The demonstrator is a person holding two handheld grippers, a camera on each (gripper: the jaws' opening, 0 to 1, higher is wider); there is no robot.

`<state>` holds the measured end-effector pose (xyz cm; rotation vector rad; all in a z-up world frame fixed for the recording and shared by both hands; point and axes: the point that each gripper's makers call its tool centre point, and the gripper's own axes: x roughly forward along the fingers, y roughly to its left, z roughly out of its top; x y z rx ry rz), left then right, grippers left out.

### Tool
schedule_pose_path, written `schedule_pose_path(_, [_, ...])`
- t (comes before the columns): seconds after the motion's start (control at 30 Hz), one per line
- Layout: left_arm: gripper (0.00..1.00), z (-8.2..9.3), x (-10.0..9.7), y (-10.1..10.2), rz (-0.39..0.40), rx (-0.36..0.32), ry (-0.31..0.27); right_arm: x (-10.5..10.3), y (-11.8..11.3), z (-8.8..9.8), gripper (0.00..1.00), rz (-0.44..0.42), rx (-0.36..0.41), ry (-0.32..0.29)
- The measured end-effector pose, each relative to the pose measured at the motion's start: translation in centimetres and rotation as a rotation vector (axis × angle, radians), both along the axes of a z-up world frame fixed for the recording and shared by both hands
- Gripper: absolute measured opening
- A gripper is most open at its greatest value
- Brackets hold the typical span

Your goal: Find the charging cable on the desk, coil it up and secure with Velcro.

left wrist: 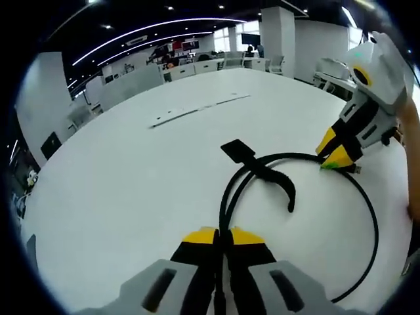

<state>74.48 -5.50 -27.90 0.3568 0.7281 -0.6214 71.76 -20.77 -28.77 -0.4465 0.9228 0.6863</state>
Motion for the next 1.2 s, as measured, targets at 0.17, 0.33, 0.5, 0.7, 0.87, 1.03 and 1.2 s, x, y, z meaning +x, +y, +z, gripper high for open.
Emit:
schedule_pose_path(0.17, [0.06, -0.1, -0.2, 0.0, 0.015, -0.028, 0.011, -0.3, 0.1, 0.0, 0.12, 0.000, -0.008, 0.005])
schedule_pose_path(0.33, [0.07, -0.2, -0.6, -0.1, 0.014, -0.018, 0.012, -0.9, 0.3, 0.0, 0.12, 0.031, -0.015, 0.016])
schedule_pose_path(0.5, [0.06, -0.2, -0.5, -0.3, 0.004, -0.034, 0.008, -0.7, 0.4, 0.0, 0.12, 0.036, -0.018, 0.008])
schedule_pose_path(0.7, [0.06, -0.2, -0.9, -0.3, -0.036, 0.000, -0.004, -0.6, 0.8, 0.1, 0.14, 0.121, -0.008, -0.040])
schedule_pose_path(0.87, [0.06, -0.2, -0.4, -0.5, 0.017, -0.030, -0.003, -0.8, 1.1, 0.0, 0.13, 0.075, 0.045, 0.003])
schedule_pose_path(1.03, [0.06, -0.2, -0.9, -0.7, -0.006, 0.026, -0.035, -0.9, 1.3, 0.1, 0.15, 0.131, 0.017, -0.015])
schedule_pose_path(1.2, [0.06, -0.1, -1.9, -0.4, -0.033, 0.046, -0.035, -1.5, 1.6, 0.1, 0.16, 0.140, 0.059, 0.014])
